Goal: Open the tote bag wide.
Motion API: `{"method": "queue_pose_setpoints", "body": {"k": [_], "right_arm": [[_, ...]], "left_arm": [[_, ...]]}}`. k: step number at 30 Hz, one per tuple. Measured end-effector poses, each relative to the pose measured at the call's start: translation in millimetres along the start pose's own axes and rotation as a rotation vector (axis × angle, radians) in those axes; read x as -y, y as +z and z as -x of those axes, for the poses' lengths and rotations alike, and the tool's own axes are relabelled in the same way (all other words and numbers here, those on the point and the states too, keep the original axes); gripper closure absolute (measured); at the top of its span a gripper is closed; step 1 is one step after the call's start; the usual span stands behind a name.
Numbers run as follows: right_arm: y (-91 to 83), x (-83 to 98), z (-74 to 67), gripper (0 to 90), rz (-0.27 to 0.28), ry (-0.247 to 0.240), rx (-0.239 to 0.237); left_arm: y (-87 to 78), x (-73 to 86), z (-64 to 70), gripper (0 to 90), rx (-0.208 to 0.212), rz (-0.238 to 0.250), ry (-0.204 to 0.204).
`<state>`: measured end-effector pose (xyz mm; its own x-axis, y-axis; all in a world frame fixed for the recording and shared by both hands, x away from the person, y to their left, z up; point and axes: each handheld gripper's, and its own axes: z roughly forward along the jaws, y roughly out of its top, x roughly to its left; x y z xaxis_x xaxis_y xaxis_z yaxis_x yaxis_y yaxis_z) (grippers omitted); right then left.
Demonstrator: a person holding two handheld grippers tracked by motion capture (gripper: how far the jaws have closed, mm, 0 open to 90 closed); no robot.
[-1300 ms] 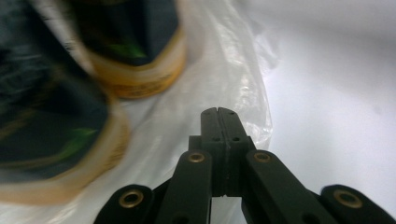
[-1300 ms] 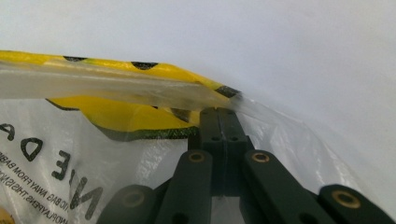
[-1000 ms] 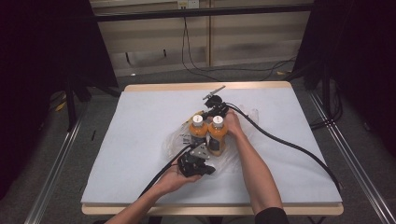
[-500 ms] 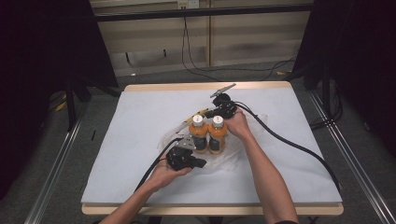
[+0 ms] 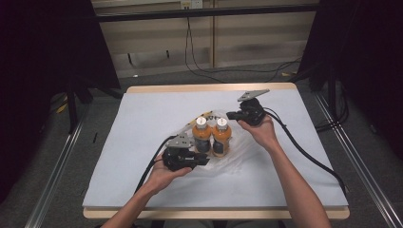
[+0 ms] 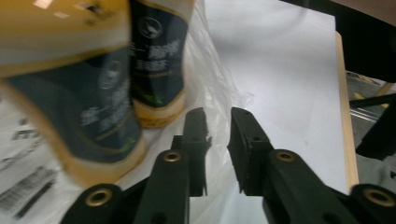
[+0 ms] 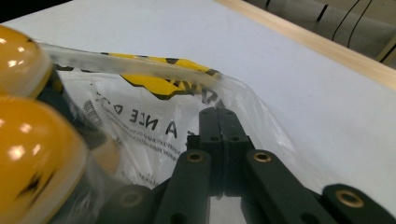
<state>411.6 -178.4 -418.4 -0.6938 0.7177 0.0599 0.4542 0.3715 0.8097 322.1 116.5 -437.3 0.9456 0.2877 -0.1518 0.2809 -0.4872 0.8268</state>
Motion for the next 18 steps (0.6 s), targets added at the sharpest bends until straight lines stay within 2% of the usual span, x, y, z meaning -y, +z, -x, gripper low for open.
{"method": "queue_pose_setpoints", "body": {"k": [2, 3, 6, 8, 9, 12, 13, 15, 16, 18], "right_arm": [[-10.9, 5.7, -1.3, 78.7, 0.019, 0.009, 0.013], [-16.7, 8.7, -2.6, 78.7, 0.030, 0.008, 0.020], [-33.0, 17.2, -6.6, 75.0, 0.049, 0.001, 0.033], [-44.5, 23.4, -10.3, 73.6, 0.048, -0.023, 0.056], [-48.1, 25.5, -10.8, 69.1, 0.059, -0.016, 0.050], [-63.2, 32.4, -15.8, 58.3, 0.074, -0.008, 0.078], [-68.0, 34.4, -16.8, 53.2, 0.085, -0.002, 0.072], [-80.1, 38.1, -20.9, 50.7, 0.096, 0.006, 0.089], [-85.5, 40.0, -22.9, 48.0, 0.108, 0.012, 0.078], [-95.3, 44.2, -26.4, 40.9, 0.123, 0.028, 0.077]], "left_arm": [[-7.4, 1.0, -0.7, 68.1, -0.023, 0.009, 0.004], [-11.4, 1.4, -0.4, 63.8, -0.049, 0.011, 0.009], [-21.9, 1.8, -1.0, 52.3, -0.074, 0.040, -0.023], [-25.9, 1.4, 0.2, 47.5, -0.084, 0.055, -0.025], [-28.5, 1.3, 1.1, 44.7, -0.096, 0.055, -0.020], [-32.8, 2.3, 2.0, 34.6, -0.118, 0.062, -0.023], [-35.0, 3.5, 1.9, 31.3, -0.134, 0.059, -0.024], [-39.2, 5.6, 0.2, 25.9, -0.151, 0.061, -0.031], [-42.0, 6.6, -0.6, 24.0, -0.154, 0.059, -0.044], [-48.4, 9.0, -1.1, 20.2, -0.179, 0.066, -0.040]]}}
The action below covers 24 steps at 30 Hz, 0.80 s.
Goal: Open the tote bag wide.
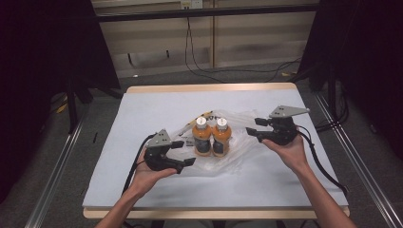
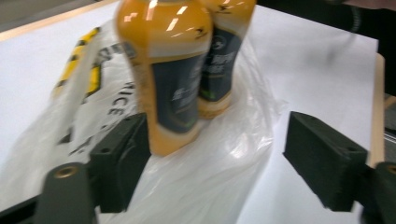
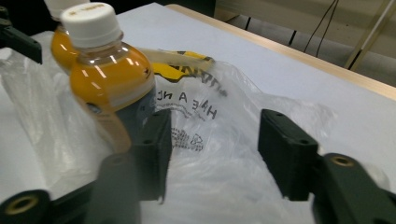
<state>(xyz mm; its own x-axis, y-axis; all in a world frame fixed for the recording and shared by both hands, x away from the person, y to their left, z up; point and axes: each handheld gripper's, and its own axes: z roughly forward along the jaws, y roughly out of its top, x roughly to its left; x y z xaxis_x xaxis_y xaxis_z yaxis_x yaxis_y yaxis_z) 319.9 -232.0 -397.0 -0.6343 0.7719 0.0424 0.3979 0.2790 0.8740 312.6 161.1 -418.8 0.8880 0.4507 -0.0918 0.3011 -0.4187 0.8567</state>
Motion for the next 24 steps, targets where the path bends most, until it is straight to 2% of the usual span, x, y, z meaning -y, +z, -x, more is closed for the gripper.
{"method": "queue_pose_setpoints", "body": {"k": [4, 9, 11, 13, 15, 18, 21, 22, 24], "right_arm": [[-22.9, 11.5, -7.0, 26.6, 0.025, 0.011, 0.019], [-41.9, 26.4, -13.4, 17.5, 0.034, 0.023, 0.040], [-48.6, 33.6, -16.4, 16.6, 0.035, 0.034, 0.054], [-54.8, 40.3, -19.4, 15.9, 0.035, 0.042, 0.068], [-61.4, 46.7, -21.5, 15.9, 0.046, 0.057, 0.072], [-71.3, 55.2, -24.6, 15.6, 0.056, 0.072, 0.082], [-79.3, 63.3, -24.8, 17.4, 0.053, 0.081, 0.094], [-82.5, 66.6, -24.4, 17.3, 0.061, 0.100, 0.098], [-88.1, 72.4, -23.6, 16.4, 0.060, 0.123, 0.095]], "left_arm": [[-14.4, 6.4, -3.4, 15.6, -0.036, 0.009, -0.011], [-28.5, 17.8, -8.8, 8.1, -0.083, 0.016, -0.040], [-34.2, 22.7, -10.1, 7.1, -0.088, 0.008, -0.049], [-39.5, 27.1, -8.7, 5.5, -0.113, -0.004, -0.041], [-46.7, 31.7, -7.5, 4.9, -0.115, 0.001, -0.035], [-57.2, 38.4, -7.0, 3.7, -0.139, 0.015, -0.064], [-66.7, 47.9, -6.1, 3.7, -0.176, 0.014, -0.064], [-68.9, 50.6, -6.2, 3.7, -0.178, 0.017, -0.062], [-74.6, 58.3, -5.7, 3.6, -0.180, 0.016, -0.086]]}}
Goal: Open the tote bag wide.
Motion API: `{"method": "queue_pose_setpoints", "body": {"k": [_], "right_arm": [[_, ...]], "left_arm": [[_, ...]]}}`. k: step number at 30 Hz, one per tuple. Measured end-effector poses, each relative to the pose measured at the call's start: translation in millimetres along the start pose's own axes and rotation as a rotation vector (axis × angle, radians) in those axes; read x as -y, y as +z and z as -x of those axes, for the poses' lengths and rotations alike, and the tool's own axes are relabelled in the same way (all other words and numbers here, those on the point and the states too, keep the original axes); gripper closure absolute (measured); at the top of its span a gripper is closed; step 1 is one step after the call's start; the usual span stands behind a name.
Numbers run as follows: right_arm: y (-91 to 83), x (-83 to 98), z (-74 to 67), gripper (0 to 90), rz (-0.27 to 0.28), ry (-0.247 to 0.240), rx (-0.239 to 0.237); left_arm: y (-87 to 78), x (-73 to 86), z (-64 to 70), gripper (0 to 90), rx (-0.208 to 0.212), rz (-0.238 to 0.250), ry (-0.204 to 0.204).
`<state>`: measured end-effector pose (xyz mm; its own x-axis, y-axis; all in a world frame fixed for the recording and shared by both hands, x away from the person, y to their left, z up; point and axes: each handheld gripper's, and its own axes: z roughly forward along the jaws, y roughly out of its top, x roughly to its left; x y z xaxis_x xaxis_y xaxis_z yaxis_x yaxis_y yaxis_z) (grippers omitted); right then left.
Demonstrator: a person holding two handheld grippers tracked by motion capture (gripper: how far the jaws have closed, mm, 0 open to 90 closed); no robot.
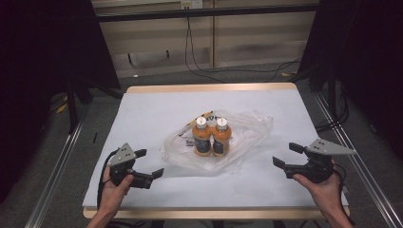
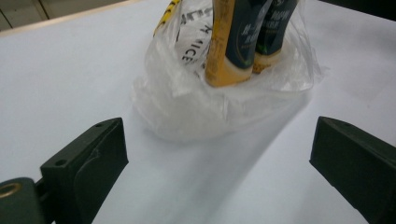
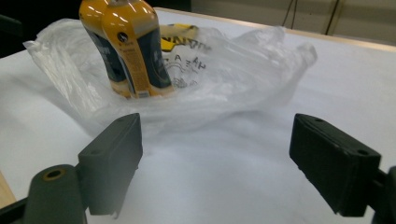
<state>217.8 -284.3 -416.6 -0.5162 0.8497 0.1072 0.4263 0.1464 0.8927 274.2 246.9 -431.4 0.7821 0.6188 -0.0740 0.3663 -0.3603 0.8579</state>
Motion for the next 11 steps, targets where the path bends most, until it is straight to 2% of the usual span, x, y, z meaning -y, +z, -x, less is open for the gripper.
{"method": "queue_pose_setpoints", "body": {"k": [3, 4, 6, 7, 10, 11], "right_arm": [[-11.7, 10.0, -1.0, 15.6, -0.001, 0.006, 0.028], [-16.5, 13.9, -1.4, 14.9, 0.005, 0.012, 0.040], [-22.9, 19.5, -1.5, 14.9, 0.008, 0.004, 0.059], [-26.0, 22.8, -1.5, 14.9, 0.014, 0.015, 0.061], [-34.6, 35.8, 1.2, 14.9, 0.030, 0.047, 0.080], [-35.4, 38.2, 1.9, 14.8, 0.023, 0.056, 0.082]], "left_arm": [[-6.4, 14.3, -2.9, 3.5, -0.024, -0.028, -0.007], [-8.1, 18.9, -4.5, 3.2, -0.036, -0.030, -0.021], [-11.5, 26.0, -8.3, 3.4, -0.050, -0.020, -0.049], [-13.9, 30.2, -9.8, 3.4, -0.064, -0.009, -0.062], [-18.4, 33.1, -11.1, 3.1, -0.078, -0.006, -0.054], [-20.4, 34.5, -12.7, 3.1, -0.077, 0.006, -0.067]]}}
